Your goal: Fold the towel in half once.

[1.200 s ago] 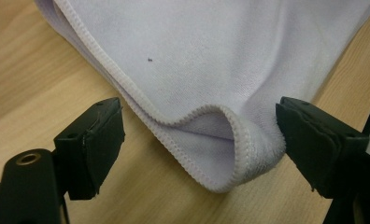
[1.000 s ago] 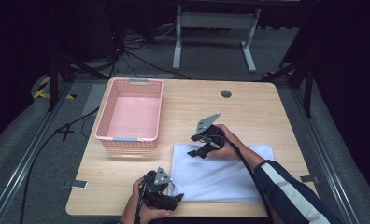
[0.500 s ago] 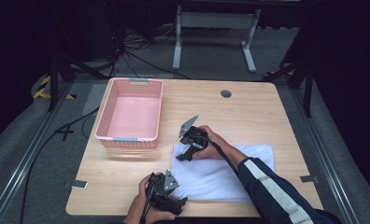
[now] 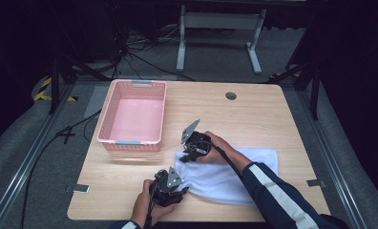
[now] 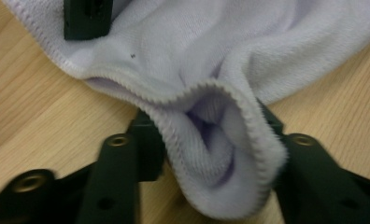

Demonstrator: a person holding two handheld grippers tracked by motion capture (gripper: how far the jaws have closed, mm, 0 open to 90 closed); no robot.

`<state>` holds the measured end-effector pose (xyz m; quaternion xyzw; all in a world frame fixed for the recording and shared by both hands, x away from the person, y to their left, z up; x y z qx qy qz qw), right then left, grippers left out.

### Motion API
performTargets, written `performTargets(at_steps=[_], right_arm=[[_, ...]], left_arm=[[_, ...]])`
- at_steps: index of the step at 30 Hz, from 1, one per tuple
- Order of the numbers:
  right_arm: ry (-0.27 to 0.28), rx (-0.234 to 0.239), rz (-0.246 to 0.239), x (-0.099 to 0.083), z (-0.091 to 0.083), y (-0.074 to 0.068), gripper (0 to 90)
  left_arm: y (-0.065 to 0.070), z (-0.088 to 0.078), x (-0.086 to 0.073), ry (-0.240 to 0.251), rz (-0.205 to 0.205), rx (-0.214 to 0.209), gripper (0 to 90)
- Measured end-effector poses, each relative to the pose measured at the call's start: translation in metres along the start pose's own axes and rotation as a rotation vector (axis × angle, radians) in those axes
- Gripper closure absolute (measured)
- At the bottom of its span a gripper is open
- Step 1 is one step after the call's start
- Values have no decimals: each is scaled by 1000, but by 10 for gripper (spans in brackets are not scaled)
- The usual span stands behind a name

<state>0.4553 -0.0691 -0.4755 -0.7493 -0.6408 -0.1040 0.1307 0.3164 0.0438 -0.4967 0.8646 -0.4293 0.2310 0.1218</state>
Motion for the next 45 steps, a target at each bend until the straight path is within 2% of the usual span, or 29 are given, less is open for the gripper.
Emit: performTargets(at_steps=[1,4,7,9,12,14,20,23,25,27,28,31,33,36,38,41,45], right_arm=[[24,-16,-3,3,-3,-1,772],[48,-24,-8,7,-5,-2,776],[88,-25,-8,14,-8,-4,777],[99,-34,-24,20,-9,-6,778],[127,-35,-42,31,-11,-11,777],[137,-32,-54,37,-13,-14,777],[185,-37,-89,43,-25,-17,775],[223,-34,-92,42,-36,-16,772],[240,-32,-97,40,-44,-15,770],[258,-32,-102,37,-51,-15,769],[265,-33,-105,35,-55,-15,767],[285,-37,-109,28,-69,-15,760],[296,-43,-110,23,-78,-16,761],[301,-62,-106,14,-90,-18,758],[304,-79,-107,7,-98,-19,758],[322,-92,-97,-4,-110,-19,757],[342,-116,-68,-23,-123,-17,749]], left_arm=[[-3,-2,-3,-2,-17,3,647],[-7,-6,-7,-12,-24,19,650],[-13,-13,-17,-8,-71,27,649],[-17,-18,-24,-8,-86,34,647],[-19,-28,-29,6,-70,67,650],[-17,-31,-31,14,-76,66,651],[-13,-41,-28,72,-44,117,643],[-10,-47,-22,109,-19,148,643],[-8,-50,-17,121,12,166,643],[-6,-52,-12,140,34,166,644],[-4,-52,-10,153,28,160,643],[-1,-55,-3,177,57,175,640],[2,-58,1,172,97,200,638],[7,-58,12,185,140,208,635],[10,-58,21,202,158,201,632],[17,-57,37,221,208,197,629],[28,-53,58,215,275,210,624]])
Point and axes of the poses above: each handheld gripper's, and its own axes: z roughly forward along the jaws, x roughly out of its top, y roughly to its right, the point moved 4 cm from there along z, roughly forward along the jaws, and after that the axes turned 13 degrees about -y, right-handed, at the moved point
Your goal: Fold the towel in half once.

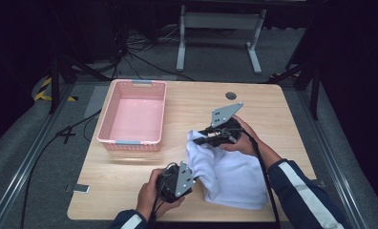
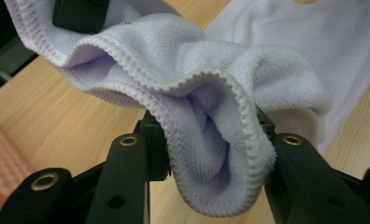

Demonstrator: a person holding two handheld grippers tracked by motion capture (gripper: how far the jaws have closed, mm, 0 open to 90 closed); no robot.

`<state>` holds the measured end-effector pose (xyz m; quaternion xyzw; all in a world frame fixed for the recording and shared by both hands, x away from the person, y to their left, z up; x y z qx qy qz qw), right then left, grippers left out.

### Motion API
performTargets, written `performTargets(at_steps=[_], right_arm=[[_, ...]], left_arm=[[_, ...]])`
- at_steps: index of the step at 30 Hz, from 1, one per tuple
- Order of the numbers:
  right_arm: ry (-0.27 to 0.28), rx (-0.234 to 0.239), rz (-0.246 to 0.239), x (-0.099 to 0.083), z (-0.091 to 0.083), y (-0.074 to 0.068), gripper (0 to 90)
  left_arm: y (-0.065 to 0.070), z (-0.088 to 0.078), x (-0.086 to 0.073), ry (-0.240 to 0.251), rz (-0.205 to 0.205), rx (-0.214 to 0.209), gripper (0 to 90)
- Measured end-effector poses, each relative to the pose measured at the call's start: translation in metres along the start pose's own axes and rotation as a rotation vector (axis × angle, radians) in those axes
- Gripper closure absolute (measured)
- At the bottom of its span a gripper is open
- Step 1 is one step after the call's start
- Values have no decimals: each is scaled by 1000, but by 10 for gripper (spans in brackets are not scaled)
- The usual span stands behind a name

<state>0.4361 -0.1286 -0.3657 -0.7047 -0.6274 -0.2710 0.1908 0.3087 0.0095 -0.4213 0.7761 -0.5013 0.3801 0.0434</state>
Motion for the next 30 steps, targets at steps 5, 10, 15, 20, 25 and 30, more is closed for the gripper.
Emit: performTargets(at_steps=[5,10,15,20,25,30], right_arm=[[26,-14,22,-20,-17,2,738],[41,-36,49,-42,-32,3,723],[65,-39,75,-66,-47,4,690],[80,-39,110,-109,-71,-1,597],[24,-59,157,-153,-90,-10,452],[-116,-151,198,-191,-95,-13,415]], left_arm=[[7,9,25,26,89,-3,619],[13,20,44,51,128,-28,608],[21,31,54,67,163,-76,556],[31,34,61,127,136,-216,416],[37,27,63,136,103,-307,295],[39,30,53,77,93,-364,257]])
Point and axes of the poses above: each handheld gripper's, and its own axes: z roughly forward along the jaws, x roughly out of its top, y roughly to its right, the point moved 4 cm from there along z, roughly forward along the jaws, and after that the axes turned 13 degrees about -y, right-handed, at the moved point
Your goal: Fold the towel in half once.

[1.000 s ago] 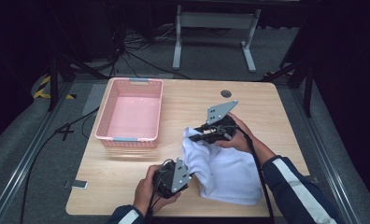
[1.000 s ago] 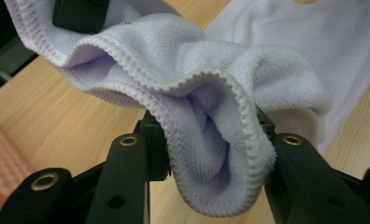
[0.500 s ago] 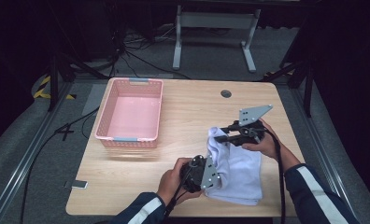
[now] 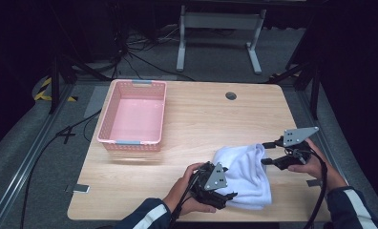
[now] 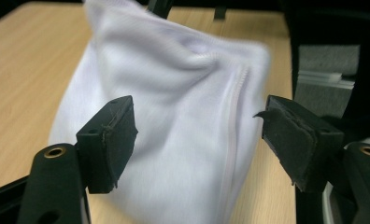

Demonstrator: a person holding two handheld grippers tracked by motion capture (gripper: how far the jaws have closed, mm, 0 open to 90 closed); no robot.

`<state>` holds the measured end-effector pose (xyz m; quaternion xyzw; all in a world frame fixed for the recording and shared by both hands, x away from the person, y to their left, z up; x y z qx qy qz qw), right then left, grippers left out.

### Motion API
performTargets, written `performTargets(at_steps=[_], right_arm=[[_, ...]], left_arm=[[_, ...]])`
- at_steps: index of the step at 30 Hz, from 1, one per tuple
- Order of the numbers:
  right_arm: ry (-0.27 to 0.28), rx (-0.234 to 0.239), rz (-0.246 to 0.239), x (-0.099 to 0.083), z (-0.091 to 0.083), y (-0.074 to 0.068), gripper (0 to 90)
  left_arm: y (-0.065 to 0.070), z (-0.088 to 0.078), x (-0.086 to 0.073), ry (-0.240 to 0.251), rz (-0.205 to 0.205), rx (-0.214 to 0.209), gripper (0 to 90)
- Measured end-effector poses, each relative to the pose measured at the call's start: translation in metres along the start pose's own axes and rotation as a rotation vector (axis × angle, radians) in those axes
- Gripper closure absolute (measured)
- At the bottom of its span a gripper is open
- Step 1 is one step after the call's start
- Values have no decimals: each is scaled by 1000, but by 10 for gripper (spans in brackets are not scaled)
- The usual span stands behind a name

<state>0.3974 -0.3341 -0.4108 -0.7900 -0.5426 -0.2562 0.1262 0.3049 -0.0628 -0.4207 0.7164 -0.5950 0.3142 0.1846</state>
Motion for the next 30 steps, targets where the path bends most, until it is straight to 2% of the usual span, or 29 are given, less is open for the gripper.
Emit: performTargets(at_steps=[1,2,3,4,5,6,7,10,12,13,14,17,19,20,21,22,24,25,26,27,30], right_arm=[[-24,-31,21,-7,1,3,432],[-24,-31,21,-7,1,3,432],[-40,-56,35,-11,2,5,448],[-54,-83,69,-19,4,9,480],[-59,-99,81,-21,5,10,513],[-66,-144,127,-25,7,15,535],[-51,-154,136,-25,5,16,549],[48,-148,161,-18,-10,12,541],[112,-137,149,-6,-21,4,510],[112,-137,149,-6,-21,4,510],[135,-135,155,3,-24,-3,490],[122,-126,117,24,-18,-22,467],[82,-105,122,29,-4,-29,453],[56,-122,139,28,3,-29,443],[34,-158,166,26,7,-28,448],[43,-151,200,23,8,-29,461],[62,-120,220,17,3,-36,498],[68,-86,225,12,0,-44,516],[62,-54,226,8,0,-53,517],[55,-44,218,4,1,-59,525],[2,6,205,-11,11,-82,508]], left_arm=[[0,4,-7,-18,-9,-7,260],[0,4,-7,-18,-9,-7,264],[-1,9,-14,-54,-19,-7,264],[-2,11,-18,-70,-26,-15,282],[-4,14,-22,-86,-36,-23,291],[-4,18,-28,-97,-54,-44,317],[-3,20,-30,-102,-45,-53,339],[2,27,-34,-117,-33,-76,350],[3,31,-35,-150,-15,-52,361],[3,31,-35,-150,-15,-52,377],[3,33,-36,-145,-19,-56,377],[3,35,-38,-157,-27,-49,457],[1,36,-40,-164,-13,-31,526],[0,36,-40,-159,-6,-45,553],[0,36,-41,-154,-9,-47,564],[0,37,-41,-152,-4,-45,573],[1,36,-43,-160,-12,-46,573],[0,36,-43,-160,-7,-46,573],[0,36,-43,-161,-2,-45,573],[0,37,-44,-159,7,-43,570],[1,38,-45,-159,-10,-48,566]])
Point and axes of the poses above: each handheld gripper's, and its own axes: z roughly forward along the jaws, x roughly out of its top, y roughly to its right, the point moved 4 cm from there along z, roughly forward along the jaws, and after that the axes turned 13 degrees about -y, right-handed, at the moved point
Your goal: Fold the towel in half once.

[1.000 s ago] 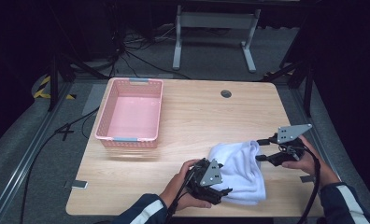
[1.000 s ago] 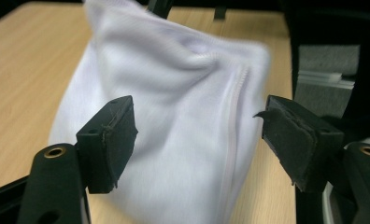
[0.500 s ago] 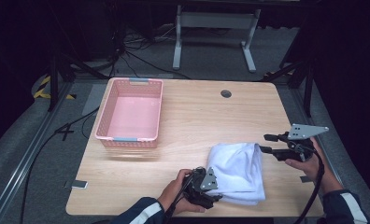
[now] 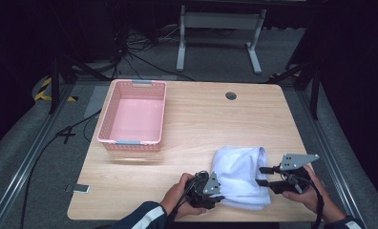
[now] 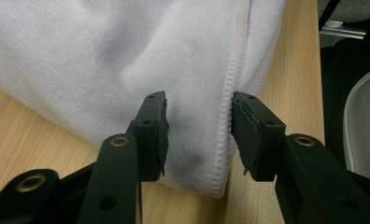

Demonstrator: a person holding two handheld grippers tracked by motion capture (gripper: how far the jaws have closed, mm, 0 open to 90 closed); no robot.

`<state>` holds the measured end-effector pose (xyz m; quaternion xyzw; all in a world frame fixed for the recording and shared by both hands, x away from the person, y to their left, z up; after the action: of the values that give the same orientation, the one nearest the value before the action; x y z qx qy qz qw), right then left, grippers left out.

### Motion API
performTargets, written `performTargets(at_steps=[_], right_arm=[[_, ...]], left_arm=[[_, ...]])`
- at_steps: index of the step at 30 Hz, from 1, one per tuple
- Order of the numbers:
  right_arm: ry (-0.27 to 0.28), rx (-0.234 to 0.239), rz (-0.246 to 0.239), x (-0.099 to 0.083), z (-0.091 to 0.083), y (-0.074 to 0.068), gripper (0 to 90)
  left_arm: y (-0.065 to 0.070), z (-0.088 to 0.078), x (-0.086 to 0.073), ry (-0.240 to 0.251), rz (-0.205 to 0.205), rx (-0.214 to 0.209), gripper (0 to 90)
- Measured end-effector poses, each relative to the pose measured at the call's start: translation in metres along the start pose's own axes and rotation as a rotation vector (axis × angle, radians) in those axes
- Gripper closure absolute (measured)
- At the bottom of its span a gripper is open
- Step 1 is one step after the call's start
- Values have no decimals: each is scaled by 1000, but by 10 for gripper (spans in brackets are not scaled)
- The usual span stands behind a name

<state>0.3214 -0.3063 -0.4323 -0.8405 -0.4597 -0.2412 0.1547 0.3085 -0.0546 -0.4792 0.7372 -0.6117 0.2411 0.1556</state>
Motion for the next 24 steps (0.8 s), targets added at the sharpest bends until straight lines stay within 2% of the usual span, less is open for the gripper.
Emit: performTargets(at_steps=[1,2,5,7,9,10,12,13,14,15,17,19,21,24], right_arm=[[0,0,0,0,0,0,508],[-10,21,45,-7,8,-1,418],[-30,15,125,-11,19,7,358],[-28,27,136,-11,21,8,344],[-31,60,103,-9,27,4,415],[-35,74,68,-8,27,0,444],[-39,61,5,-6,27,-8,613],[-39,61,5,-6,27,-8,613],[-40,42,-22,-6,25,-11,708],[-44,49,-30,-7,24,-13,762],[-46,47,-39,-10,18,-16,799],[-33,65,-47,-11,12,-19,803],[-23,71,-49,-13,4,-24,802],[-4,95,-18,-19,-7,-29,789]], left_arm=[[0,0,0,0,0,0,562],[0,1,0,-4,21,1,555],[0,2,-1,-12,29,-1,552],[0,3,-1,-9,30,-6,551],[-1,4,-1,5,28,-8,541],[-1,4,-1,5,28,-12,539],[-1,3,-1,-1,30,-16,527],[0,4,-1,1,27,-14,527],[0,3,-2,0,27,-12,523],[0,3,-2,2,18,-14,516],[0,2,-2,5,23,-6,499],[0,0,-2,9,9,-10,487],[-1,-2,-3,15,7,-9,521],[0,-6,-4,22,29,-27,621]])
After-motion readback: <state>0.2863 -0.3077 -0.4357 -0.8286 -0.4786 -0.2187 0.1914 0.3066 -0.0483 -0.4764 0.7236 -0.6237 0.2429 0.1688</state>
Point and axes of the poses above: each handheld gripper's, and its own axes: z roughly forward along the jaws, x roughly out of its top, y roughly to its right, the point moved 4 cm from there along z, roughly forward along the jaws, and after that the axes turned 13 degrees about -y, right-handed, at the moved point
